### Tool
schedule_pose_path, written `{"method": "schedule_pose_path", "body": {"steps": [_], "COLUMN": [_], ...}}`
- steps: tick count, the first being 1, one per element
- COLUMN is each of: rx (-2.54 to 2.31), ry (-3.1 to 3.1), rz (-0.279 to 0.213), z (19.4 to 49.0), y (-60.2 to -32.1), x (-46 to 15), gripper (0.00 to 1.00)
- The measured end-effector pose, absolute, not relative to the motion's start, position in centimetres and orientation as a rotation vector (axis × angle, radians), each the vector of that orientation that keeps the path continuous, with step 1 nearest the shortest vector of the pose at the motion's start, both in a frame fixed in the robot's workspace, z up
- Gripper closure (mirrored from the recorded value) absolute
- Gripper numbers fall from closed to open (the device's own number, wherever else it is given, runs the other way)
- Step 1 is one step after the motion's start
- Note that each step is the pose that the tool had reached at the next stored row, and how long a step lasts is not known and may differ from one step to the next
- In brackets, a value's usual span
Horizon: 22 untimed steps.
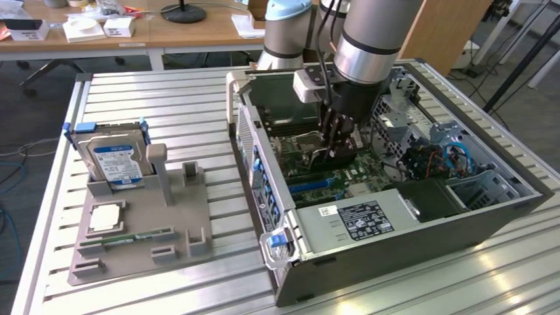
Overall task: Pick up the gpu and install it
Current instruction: 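Insert the gpu into the slot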
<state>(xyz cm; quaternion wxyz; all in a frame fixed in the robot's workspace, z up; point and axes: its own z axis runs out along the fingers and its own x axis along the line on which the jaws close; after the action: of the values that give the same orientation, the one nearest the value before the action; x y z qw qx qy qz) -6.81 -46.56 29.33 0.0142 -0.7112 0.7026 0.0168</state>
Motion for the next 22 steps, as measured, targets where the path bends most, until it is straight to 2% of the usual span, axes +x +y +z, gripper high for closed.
{"method": "schedule_pose_path", "body": {"steps": [22], "rx": [-2.214], "ry": [2.188], "rz": [0.052], "z": [28.96], "y": [-46.48], "x": [-7.13], "gripper": [0.74]}}
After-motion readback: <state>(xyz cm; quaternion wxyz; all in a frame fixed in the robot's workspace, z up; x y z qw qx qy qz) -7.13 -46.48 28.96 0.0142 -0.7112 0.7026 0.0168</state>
